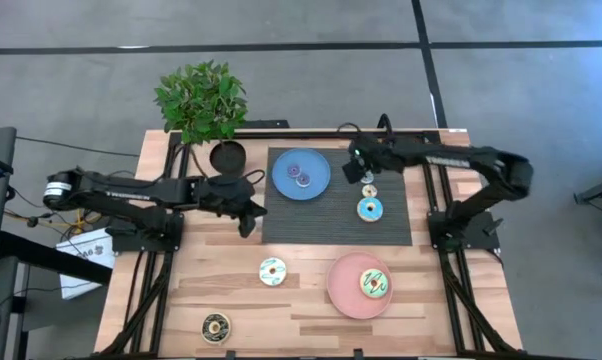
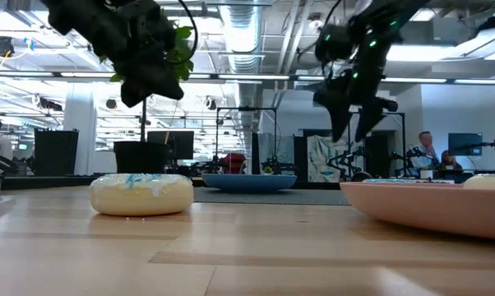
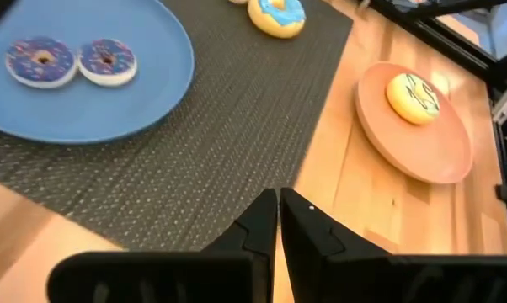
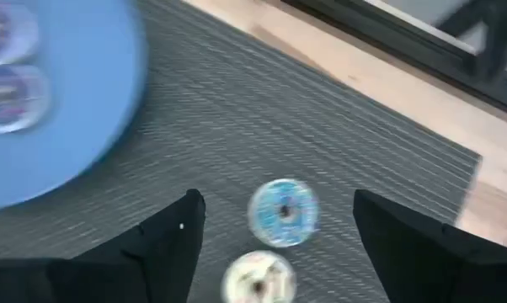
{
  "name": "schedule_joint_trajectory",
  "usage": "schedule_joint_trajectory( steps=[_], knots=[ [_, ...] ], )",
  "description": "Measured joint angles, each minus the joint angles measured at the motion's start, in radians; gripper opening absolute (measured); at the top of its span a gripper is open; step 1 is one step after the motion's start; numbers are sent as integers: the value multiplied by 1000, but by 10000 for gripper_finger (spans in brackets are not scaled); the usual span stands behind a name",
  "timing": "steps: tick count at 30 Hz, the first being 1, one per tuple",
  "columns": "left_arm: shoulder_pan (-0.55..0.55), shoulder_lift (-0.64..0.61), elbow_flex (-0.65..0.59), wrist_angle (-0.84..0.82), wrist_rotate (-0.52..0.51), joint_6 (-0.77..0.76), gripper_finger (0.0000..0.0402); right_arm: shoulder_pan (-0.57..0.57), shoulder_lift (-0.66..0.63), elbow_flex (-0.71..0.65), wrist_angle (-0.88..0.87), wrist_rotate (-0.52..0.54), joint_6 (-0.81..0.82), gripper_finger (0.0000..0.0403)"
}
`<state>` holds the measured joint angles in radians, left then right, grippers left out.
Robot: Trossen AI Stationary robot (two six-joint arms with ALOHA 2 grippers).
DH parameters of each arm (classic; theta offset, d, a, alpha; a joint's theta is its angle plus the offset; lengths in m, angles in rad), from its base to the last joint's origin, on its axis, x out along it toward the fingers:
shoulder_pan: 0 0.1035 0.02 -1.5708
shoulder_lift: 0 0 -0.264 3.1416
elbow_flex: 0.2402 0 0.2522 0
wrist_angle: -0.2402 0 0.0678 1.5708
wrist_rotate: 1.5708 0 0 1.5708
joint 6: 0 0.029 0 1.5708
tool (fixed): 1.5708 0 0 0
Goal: Pick & Place donuts
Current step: Put the small light blue donut into the blue plate
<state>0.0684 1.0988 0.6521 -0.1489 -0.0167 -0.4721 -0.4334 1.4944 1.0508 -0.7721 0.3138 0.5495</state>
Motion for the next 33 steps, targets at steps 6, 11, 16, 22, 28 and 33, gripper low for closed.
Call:
schedule_joint_trajectory(
  steps=[6, 11, 16, 22, 28, 33],
  knots=[
    [-5, -10, 0, -5, -15, 4, 11, -51, 95, 47, -76, -93, 3, 299],
    [-5, -9, 0, -5, -16, 6, 11, -82, 161, 46, -81, -143, 11, 299],
    [-5, -9, 0, -14, -16, 11, 11, -104, 226, 46, -76, -153, 1, 299],
    [-5, -9, 0, -18, -16, 5, 11, -135, 311, 46, -73, -206, 3, 299],
    [-6, -9, 0, -19, -16, -9, 11, -141, 343, 45, -34, -208, 0, 289],
    [-6, -8, 0, -19, -17, -10, 11, -140, 337, 44, -6, -207, 0, 269]
  ],
)
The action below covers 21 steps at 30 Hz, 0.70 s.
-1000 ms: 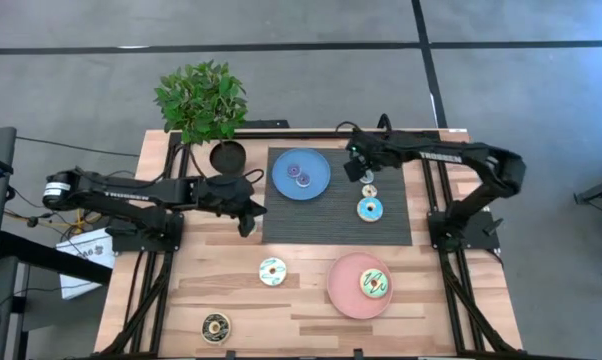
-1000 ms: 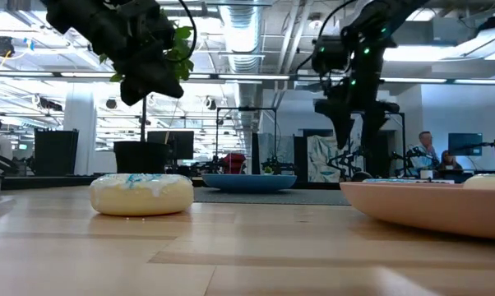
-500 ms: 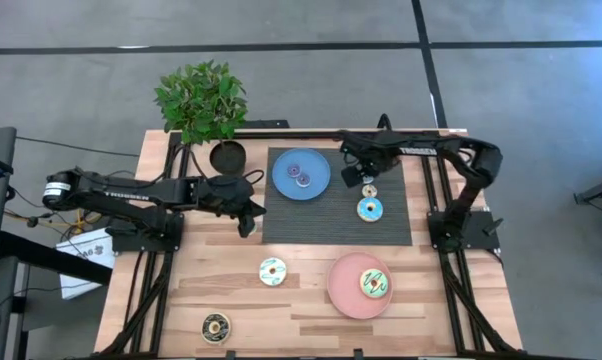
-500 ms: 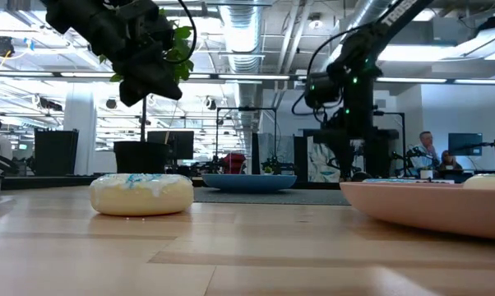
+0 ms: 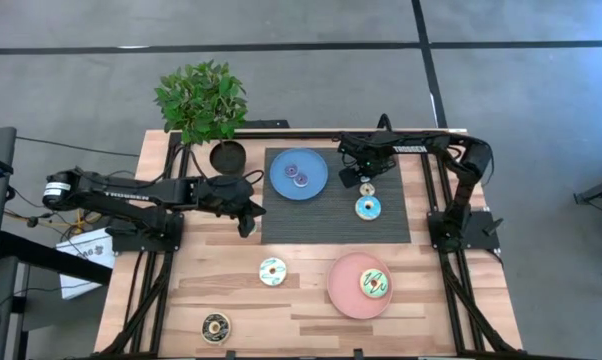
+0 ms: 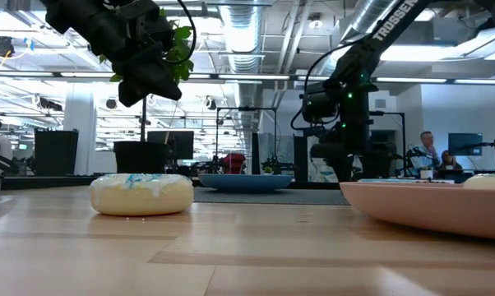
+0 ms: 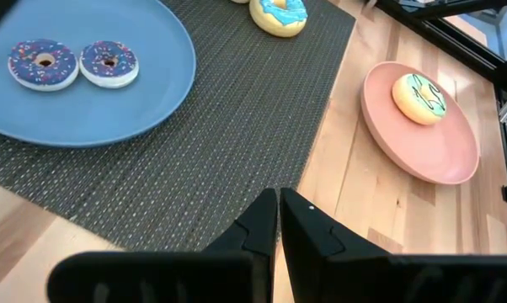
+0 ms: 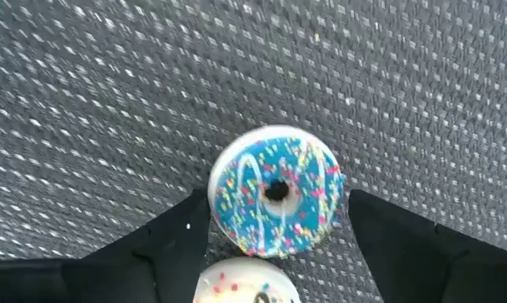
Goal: Pick & Place donuts
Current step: Put the small light blue donut into the blue plate
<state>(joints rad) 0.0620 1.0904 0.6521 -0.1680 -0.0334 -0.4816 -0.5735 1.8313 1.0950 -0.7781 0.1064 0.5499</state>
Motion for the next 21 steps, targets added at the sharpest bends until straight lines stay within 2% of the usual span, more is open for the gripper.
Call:
schedule_joint_trajectory(
  steps=[7, 17, 21],
  knots=[
    [0, 0, 0, 0, -1, 0, 11, -3, 1, 0, 3, -2, -8, 243],
    [0, 0, 0, 0, -1, -2, 11, -2, 0, 0, 1, -3, -9, 181],
    [0, 0, 0, 0, 0, -10, 11, 4, -48, 5, -2, -6, -8, 165]
  ],
)
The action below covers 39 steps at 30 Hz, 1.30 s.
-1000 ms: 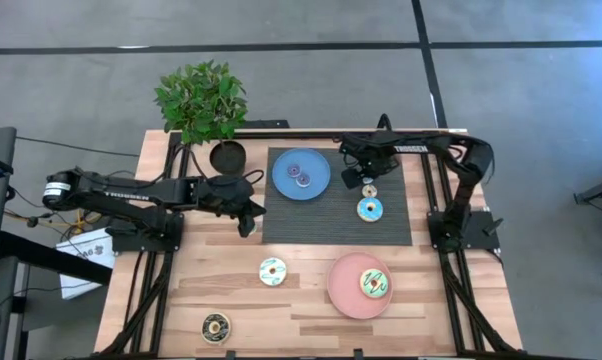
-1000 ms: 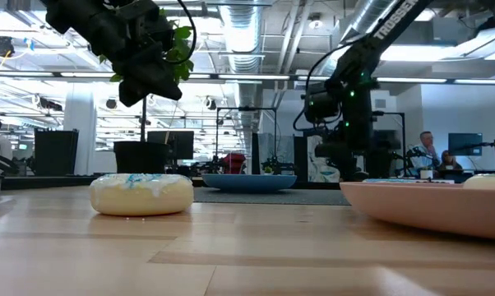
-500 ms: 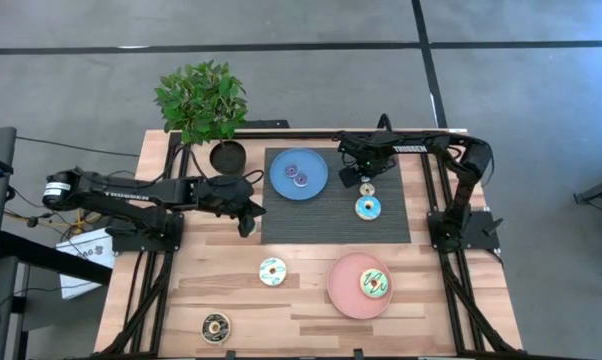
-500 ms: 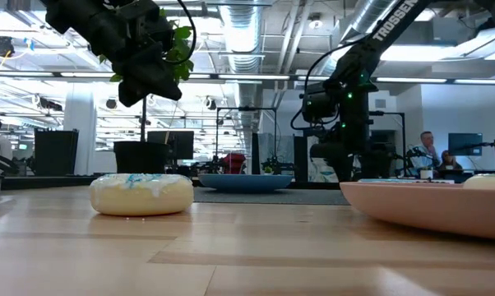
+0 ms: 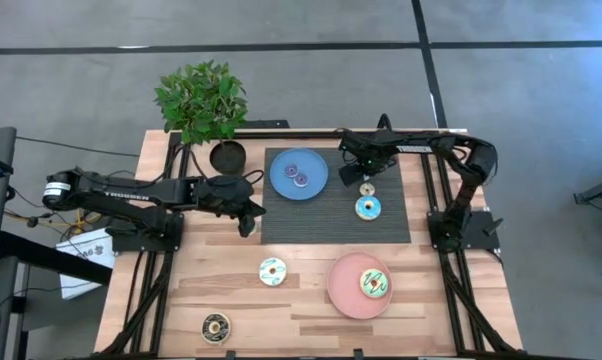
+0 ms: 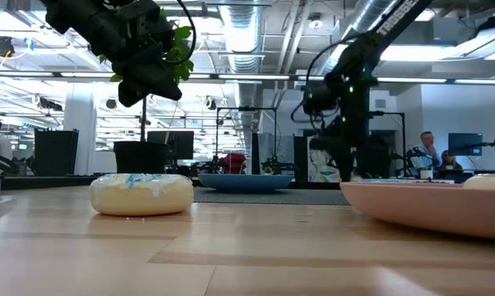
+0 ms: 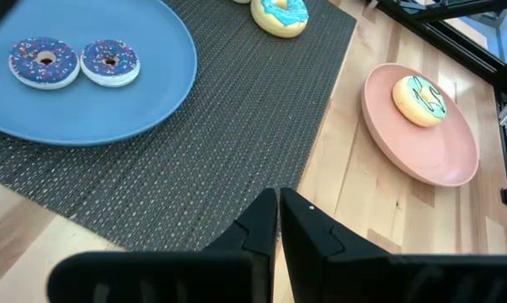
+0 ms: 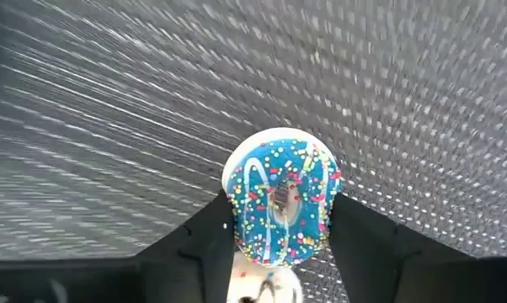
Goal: Pick & Place donuts
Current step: Put the small light blue donut into the blue plate
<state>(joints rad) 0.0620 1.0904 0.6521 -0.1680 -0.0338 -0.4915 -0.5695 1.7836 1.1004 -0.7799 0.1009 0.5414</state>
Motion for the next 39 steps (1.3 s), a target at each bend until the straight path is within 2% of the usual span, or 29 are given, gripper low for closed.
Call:
schedule_joint_trajectory(
  steps=[5, 10, 13, 18, 22, 26, 31, 39],
  knots=[
    [0, 0, 0, 0, 0, 0, 11, 27, -108, 28, 107, -2, -1, 155],
    [0, 0, 0, 0, 0, 9, 11, 59, -122, 111, 266, -91, -45, 155],
    [0, 0, 0, 0, 0, 10, 11, 87, -35, 240, 238, -105, -70, 155],
    [0, 0, 0, -2, 0, 16, 11, 132, 165, 497, 34, -105, -106, 153],
    [0, 0, 0, -7, 0, 16, 11, 144, 308, 614, -115, -106, -124, 154],
    [0, 0, 0, -8, 0, 16, 11, 144, 377, 630, -157, -105, -131, 154],
    [0, 0, 0, -8, 0, 24, 11, 144, 382, 631, -147, -117, -160, 162],
    [1, 0, 0, -7, 0, 37, 11, 142, 370, 630, -163, -113, -158, 224]
  ],
)
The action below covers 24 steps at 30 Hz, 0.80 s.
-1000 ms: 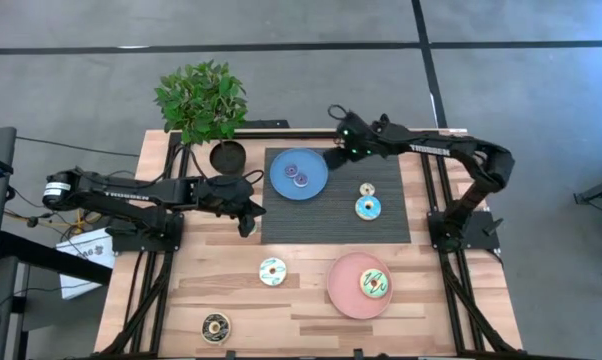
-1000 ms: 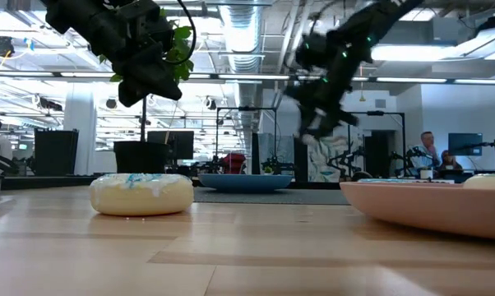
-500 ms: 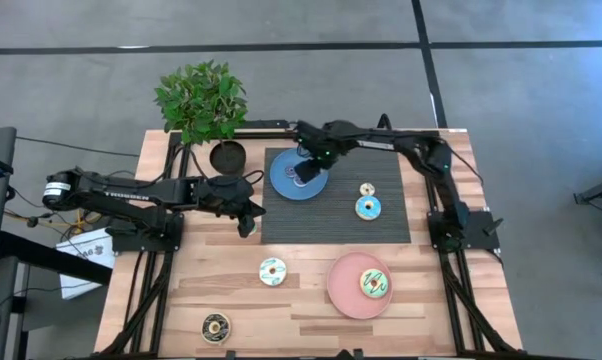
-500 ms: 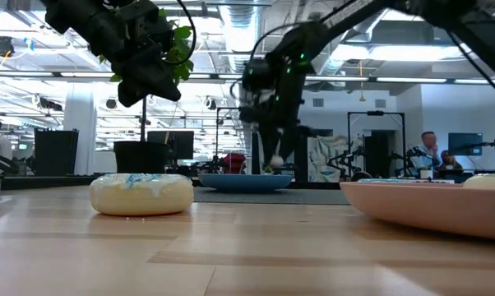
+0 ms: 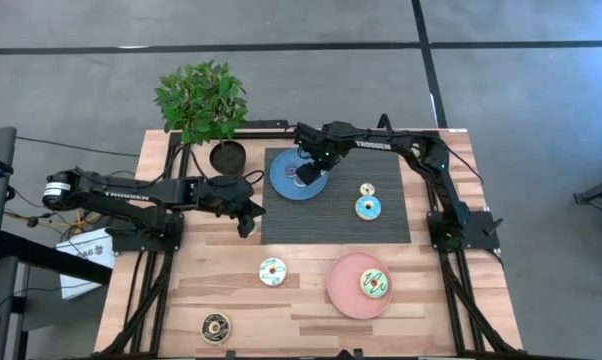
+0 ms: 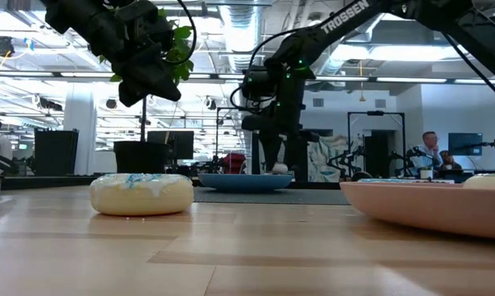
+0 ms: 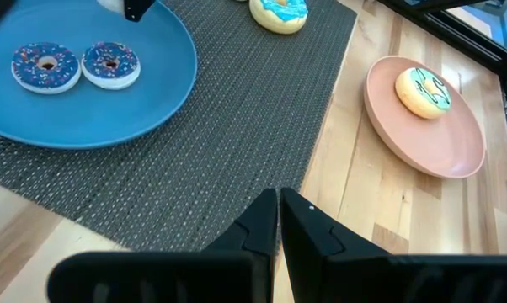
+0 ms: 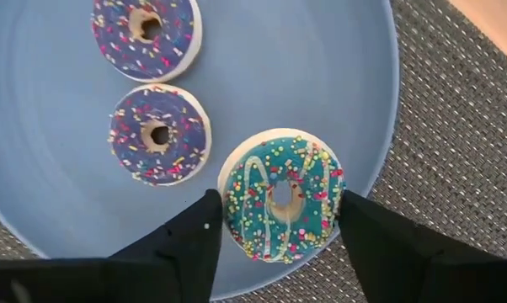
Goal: Pick & Place donuts
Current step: Put the small light blue donut into the blue plate, then put the big black donut into the pink plate
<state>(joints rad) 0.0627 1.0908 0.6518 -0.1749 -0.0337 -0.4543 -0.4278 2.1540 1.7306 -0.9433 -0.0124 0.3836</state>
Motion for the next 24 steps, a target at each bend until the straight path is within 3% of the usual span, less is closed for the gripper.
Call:
schedule_joint_trajectory(
  steps=[5, 13, 20, 24],
  knots=[
    [0, 0, 0, 0, 0, 2, 11, 2, 0, 0, 13, 0, 5, 255],
    [0, 0, 0, 0, 3, 85, 11, 0, -14, -2, -30, 2, 17, 260],
    [17, 0, 0, -23, 2, 100, 11, 22, -142, -1, -83, 24, 19, 259],
    [34, 0, 0, -40, 3, 122, 11, 76, -236, -12, -179, 101, 3, 233]
  ],
)
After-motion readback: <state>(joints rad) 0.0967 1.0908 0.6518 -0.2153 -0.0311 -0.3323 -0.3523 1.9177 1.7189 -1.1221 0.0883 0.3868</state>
